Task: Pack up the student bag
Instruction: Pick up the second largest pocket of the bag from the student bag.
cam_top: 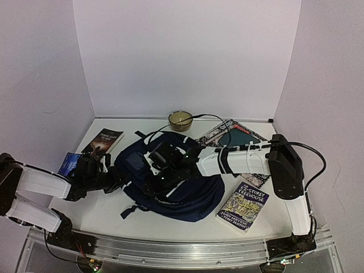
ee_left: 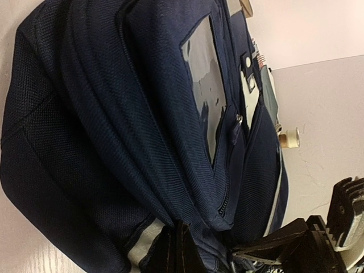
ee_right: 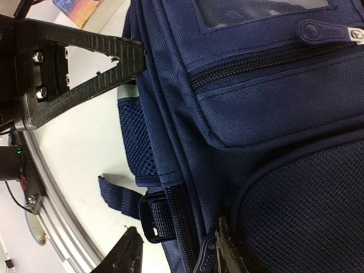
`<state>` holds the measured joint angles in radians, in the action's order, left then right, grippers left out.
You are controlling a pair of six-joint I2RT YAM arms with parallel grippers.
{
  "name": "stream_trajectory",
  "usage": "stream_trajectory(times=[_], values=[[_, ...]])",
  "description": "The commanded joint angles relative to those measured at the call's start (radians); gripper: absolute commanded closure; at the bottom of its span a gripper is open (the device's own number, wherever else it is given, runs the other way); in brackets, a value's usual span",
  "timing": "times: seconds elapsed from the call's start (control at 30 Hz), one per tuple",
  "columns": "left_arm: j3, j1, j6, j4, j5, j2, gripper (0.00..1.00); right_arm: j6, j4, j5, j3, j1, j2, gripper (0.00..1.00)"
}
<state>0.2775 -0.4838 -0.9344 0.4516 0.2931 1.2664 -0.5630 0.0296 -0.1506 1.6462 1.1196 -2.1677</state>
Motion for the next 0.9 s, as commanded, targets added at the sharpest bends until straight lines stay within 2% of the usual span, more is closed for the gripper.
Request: stream_trajectory(times=[0.0, 0.23, 0.47, 0.57, 0.87], values=[[-0.006, 0.005, 0.052, 0.036, -0.028, 0.044, 1.0, 0.076, 0.124, 0.083, -0.004, -0.022, -0.027, 0.55], [-0.016, 0.005, 0.1, 0.044, -0.039, 0.052, 1.0, 0.226, 0.203, 0.057, 0.053, -0.023, -0.113, 0.42], [-0.018, 0.005, 0.115, 0.044, -0.051, 0.073, 1.0, 0.344, 0.285, 0.013, 0.054, -0.022, -0.124, 0.42], [-0.02, 0.005, 0.122, 0.044, -0.066, 0.076, 1.0, 0.394, 0.304, -0.035, 0.035, -0.022, -0.081, 0.48], [-0.014, 0.007, 0.126, 0.042, -0.079, 0.087, 1.0, 0.467, 0.328, -0.132, -0.008, -0.021, 0.021, 0.77]])
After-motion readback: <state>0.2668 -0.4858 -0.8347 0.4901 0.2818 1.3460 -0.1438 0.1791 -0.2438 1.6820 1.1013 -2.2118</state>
